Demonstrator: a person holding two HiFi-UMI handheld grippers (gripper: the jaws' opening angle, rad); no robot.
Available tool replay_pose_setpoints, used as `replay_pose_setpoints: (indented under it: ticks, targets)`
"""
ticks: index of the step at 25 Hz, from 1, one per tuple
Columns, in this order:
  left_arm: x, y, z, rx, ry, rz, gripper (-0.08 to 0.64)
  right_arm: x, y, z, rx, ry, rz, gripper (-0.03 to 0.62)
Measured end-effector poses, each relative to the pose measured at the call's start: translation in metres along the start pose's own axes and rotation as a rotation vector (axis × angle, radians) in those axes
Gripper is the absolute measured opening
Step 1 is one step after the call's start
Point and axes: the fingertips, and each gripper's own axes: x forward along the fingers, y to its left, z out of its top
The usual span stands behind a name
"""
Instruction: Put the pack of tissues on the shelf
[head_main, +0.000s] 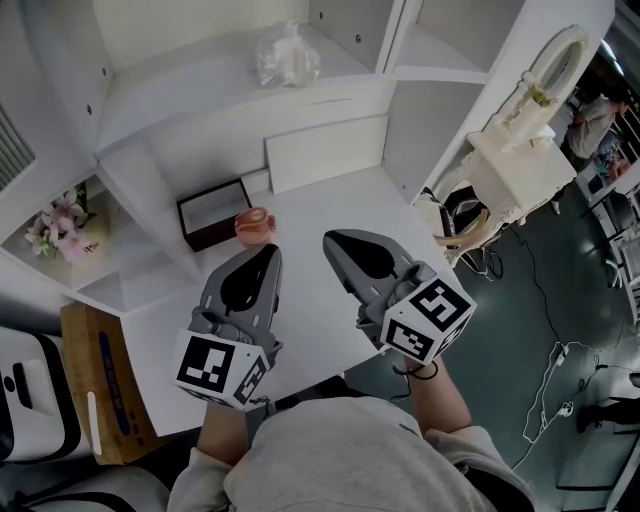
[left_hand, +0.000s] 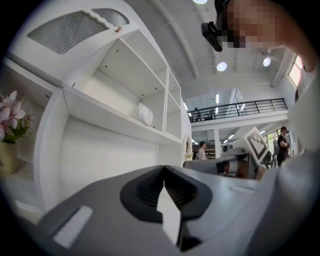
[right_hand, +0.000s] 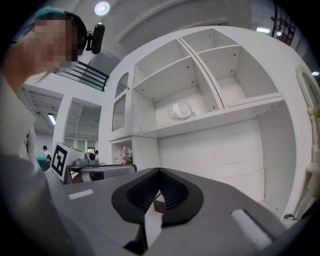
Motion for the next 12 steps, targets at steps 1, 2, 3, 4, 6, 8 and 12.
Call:
replay_pose_setpoints:
  ticks: [1,2,3,4,6,8,12]
  targets:
    - [-0.0002,-0.0003,0.0005,0.002,-0.001,0.001,0.002,-0.0006,0.0000,0.0003,0.001,-0.001,0.000,0.000]
    - [-0.0005,-0.0004,0.0007,0.003,0.000,0.002,0.002,-0.0010,0.0001,0.0005,0.002,-0.001,0.000,0.000]
    - [-0.0007,-0.0005,0.0009,0.003,0.000,0.002,0.002,-0.0013,0.0003,0.0005,0.003,-0.001,0.000,0.000]
    - [-0.0009,-0.0007,0.0009,0.003,0.000,0.002,0.002,-0.0015,0.0006,0.0004,0.004,-0.001,0.000,0.000]
    - [-0.0012,-0.0013,0.0009,0.003,0.001,0.002,0.002,-0.0018,0.0015,0.0002,0.004,0.000,0.001,0.000]
    - [-0.0013,-0.0025,0.0011,0.003,0.000,0.000,0.002,-0.0026,0.0024,0.0002,0.002,0.000,0.003,0.000]
    - [-0.0015,-0.0046,0.0020,0.001,-0.001,-0.003,0.002,-0.0043,0.0036,0.0012,-0.002,0.002,0.002,0.000]
